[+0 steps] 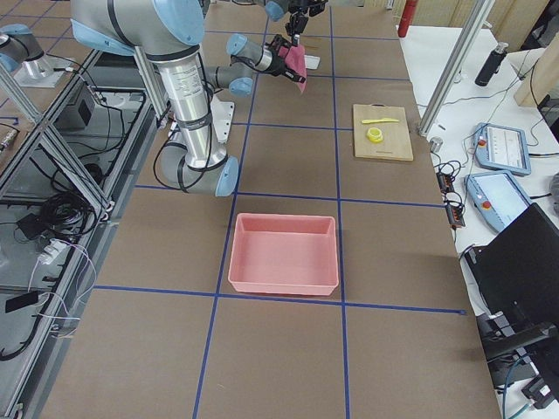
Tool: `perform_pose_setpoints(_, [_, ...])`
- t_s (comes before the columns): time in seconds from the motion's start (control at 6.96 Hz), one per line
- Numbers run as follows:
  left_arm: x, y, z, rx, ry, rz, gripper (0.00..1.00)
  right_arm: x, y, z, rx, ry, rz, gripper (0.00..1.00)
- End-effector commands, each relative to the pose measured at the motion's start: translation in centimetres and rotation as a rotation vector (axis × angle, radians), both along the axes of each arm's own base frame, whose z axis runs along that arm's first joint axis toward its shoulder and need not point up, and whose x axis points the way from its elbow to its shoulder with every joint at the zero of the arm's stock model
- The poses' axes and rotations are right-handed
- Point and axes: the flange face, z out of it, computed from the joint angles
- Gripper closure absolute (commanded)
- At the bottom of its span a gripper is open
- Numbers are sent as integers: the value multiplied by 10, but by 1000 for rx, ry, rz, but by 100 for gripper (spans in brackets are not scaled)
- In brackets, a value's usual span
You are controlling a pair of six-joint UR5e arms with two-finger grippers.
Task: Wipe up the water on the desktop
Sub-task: 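Grasp the towel with the right gripper and release it from the left gripper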
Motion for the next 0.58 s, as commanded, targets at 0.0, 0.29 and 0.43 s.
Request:
perform_pose_setpoints(0.0, [-12, -8, 13, 147, -10, -37, 2, 5, 2, 2, 1, -6, -4, 100])
perform_pose_setpoints(0.29, [-46, -38, 40, 264, -58, -122, 2, 23, -5, 3, 3, -19, 13, 100])
perform_pose_setpoints(0.43, [-67, -51, 80, 318, -120, -161, 2, 31, -17, 8, 1, -10, 36, 100])
